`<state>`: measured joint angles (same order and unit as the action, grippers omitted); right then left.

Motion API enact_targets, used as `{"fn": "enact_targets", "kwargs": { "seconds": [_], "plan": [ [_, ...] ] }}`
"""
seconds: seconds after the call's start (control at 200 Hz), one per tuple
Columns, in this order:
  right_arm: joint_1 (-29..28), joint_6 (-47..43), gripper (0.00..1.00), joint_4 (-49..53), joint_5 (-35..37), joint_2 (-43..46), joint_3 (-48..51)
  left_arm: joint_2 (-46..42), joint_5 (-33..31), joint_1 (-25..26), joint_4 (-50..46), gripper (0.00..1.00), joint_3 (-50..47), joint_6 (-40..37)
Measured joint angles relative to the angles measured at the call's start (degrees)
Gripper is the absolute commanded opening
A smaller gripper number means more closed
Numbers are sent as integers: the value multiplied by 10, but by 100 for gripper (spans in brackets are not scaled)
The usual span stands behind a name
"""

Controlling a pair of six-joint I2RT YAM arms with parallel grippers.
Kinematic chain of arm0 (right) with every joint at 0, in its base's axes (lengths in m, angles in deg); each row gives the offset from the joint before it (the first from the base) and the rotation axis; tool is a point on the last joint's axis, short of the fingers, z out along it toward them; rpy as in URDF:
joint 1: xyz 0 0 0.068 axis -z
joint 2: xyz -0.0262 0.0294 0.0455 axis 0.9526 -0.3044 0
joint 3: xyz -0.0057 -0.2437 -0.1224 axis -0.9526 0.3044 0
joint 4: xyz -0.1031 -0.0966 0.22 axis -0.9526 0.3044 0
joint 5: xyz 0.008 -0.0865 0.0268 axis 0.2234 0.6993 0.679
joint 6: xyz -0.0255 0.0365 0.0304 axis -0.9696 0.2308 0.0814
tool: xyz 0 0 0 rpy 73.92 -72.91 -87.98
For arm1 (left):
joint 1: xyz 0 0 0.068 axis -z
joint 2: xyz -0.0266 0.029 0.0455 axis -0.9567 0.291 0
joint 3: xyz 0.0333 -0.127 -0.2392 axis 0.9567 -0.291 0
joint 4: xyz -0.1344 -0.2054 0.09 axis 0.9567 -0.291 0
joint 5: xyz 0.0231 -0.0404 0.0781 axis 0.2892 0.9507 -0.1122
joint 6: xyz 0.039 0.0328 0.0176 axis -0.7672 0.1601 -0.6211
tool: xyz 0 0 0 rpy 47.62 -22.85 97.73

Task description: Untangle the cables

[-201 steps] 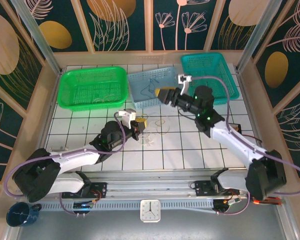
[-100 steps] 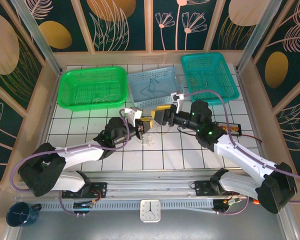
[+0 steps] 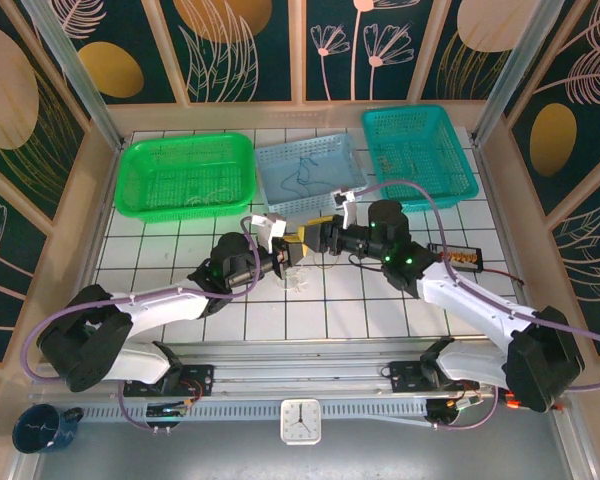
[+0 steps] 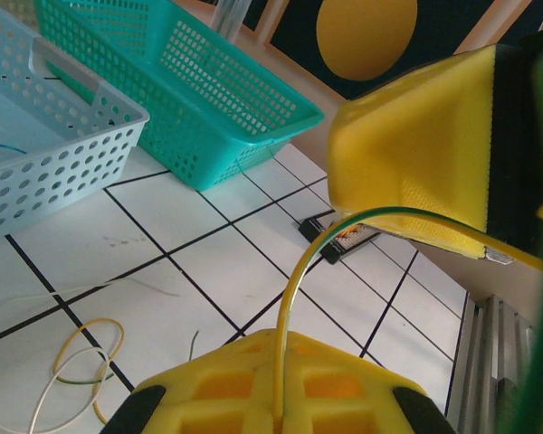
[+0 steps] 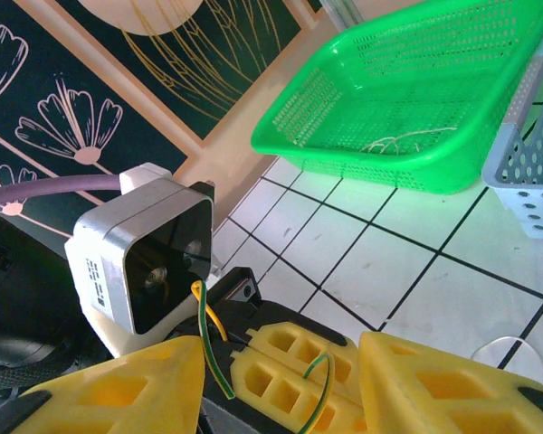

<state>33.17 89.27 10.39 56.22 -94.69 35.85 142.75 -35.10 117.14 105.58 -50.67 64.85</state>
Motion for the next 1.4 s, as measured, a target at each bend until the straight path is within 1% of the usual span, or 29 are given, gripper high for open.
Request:
{"fn": "enact_targets", "kwargs": {
  "seconds": [0.18, 0.27, 0.375, 0.666, 0.761, 0.916, 0.946, 1.026, 1.091, 1.231, 1.326, 1.346, 1.396],
  "plan": [
    [0, 1, 31, -1, -8, -8, -9, 0, 3, 0, 0, 0, 0, 0],
    [-2, -3, 18, -3, -11, -10, -13, 3, 5, 0, 0, 0, 0, 0],
    [-3, -5, 0, -3, -12, -15, -18, 6, 8, 0, -1, 0, 0, 0],
    [2, -15, 0, 13, -5, -6, -35, 15, 14, 0, -1, 0, 1, 0],
    [23, -14, 0, 26, -3, 17, -35, 19, 14, 0, 5, 0, 2, 0],
    [92, 1, 0, 18, 4, 75, -35, 28, 14, 0, 5, 0, 3, 0],
    [102, 3, 0, 15, 5, 84, -35, 28, 14, 0, 5, 3, 3, 0],
    [110, 3, 0, 10, 7, 94, -37, 29, 14, 0, 6, 4, 3, 0],
    [110, 3, 0, 8, 8, 93, -37, 29, 14, 0, 5, 0, 3, 0],
    [114, 5, 0, 8, 10, 81, -37, 29, 14, 0, 6, 0, 3, 0],
    [115, 7, 29, 8, 5, 71, -37, 28, 14, 0, 6, 0, 3, 0],
    [114, 13, 33, 8, 4, 70, -35, 28, 13, 0, 6, 0, 3, 0],
    [111, 5, 42, 8, 3, 70, -28, 28, 12, 0, 6, 0, 3, 3]
  ]
}}
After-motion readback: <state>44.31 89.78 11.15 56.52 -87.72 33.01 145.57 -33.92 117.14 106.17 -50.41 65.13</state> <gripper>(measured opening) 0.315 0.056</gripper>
